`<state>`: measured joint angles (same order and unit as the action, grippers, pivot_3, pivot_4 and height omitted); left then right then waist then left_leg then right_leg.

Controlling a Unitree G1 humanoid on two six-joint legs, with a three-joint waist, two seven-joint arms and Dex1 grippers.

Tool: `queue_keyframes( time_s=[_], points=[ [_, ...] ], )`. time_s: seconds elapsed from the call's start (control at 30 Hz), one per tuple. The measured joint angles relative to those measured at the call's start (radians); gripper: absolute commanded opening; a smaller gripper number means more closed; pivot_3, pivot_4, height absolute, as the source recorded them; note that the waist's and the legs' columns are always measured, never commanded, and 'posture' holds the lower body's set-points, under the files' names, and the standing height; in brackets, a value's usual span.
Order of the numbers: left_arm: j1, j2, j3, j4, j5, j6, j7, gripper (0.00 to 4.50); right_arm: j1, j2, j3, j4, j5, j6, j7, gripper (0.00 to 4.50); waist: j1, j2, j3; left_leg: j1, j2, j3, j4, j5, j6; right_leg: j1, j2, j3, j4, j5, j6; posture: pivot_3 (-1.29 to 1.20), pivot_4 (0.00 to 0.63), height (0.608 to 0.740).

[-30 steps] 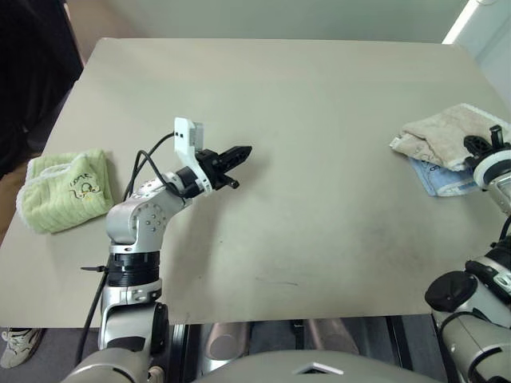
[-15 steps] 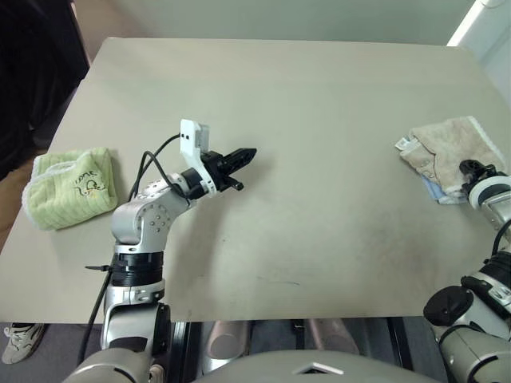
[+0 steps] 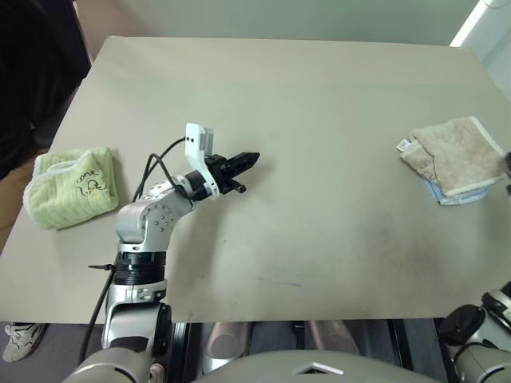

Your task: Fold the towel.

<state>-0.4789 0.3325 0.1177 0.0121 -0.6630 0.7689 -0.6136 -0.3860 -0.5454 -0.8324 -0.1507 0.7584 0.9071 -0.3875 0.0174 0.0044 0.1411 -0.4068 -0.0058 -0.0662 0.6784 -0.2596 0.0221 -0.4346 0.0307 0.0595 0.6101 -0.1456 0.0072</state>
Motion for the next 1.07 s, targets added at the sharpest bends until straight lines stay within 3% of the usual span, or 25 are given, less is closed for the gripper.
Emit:
queue_keyframes(
  time_s=[0.17, 0.37, 0.53, 0.63, 1.07],
  points=[
    [-0.02, 0.001, -0.009, 0.03, 0.039, -0.024, 0.005, 0.0, 0.074, -0.083, 0.243, -0.161, -0.044, -0.043, 0.244, 4.47, -0.014, 0.0, 0.0, 0.003, 0.0, 0.001, 0.0, 0.0, 0.0, 0.001, 0.0, -0.001, 0.0, -0.004, 0.007, 0.0, 0.15, 0.74],
    [-0.002, 0.031, -0.019, 0.03, 0.093, -0.071, 0.003, 0.0, 0.162, -0.023, 0.531, -0.322, 0.067, -0.01, 0.524, 4.47, -0.014, 0.0, 0.0, 0.002, 0.0, 0.001, 0.001, 0.002, -0.001, 0.002, 0.001, 0.0, 0.0, -0.005, 0.009, 0.0, 0.15, 0.74],
    [0.065, 0.115, -0.032, 0.018, 0.156, -0.134, -0.038, 0.0, 0.166, 0.013, 0.722, -0.309, 0.001, -0.044, 0.618, 4.47, -0.013, 0.0, 0.0, 0.001, 0.0, 0.001, 0.003, 0.001, -0.001, 0.002, 0.001, 0.0, -0.001, -0.006, 0.01, 0.0, 0.15, 0.74],
    [0.118, 0.162, -0.039, -0.006, 0.192, -0.176, -0.066, 0.0, 0.149, 0.023, 0.835, -0.257, -0.091, -0.103, 0.677, 4.47, -0.01, 0.0, 0.0, 0.0, 0.0, 0.001, 0.003, 0.0, -0.001, 0.002, 0.001, 0.0, -0.001, -0.002, 0.002, 0.0, 0.15, 0.74],
    [0.228, 0.176, -0.007, -0.134, 0.186, -0.163, -0.028, 0.0, 0.092, 0.068, 0.926, -0.132, -0.247, -0.223, 0.816, 4.47, -0.008, 0.0, 0.0, 0.0, 0.0, 0.0, 0.003, -0.001, -0.002, 0.0, 0.001, -0.001, 0.0, -0.002, -0.003, 0.0, 0.15, 0.74]
  ],
)
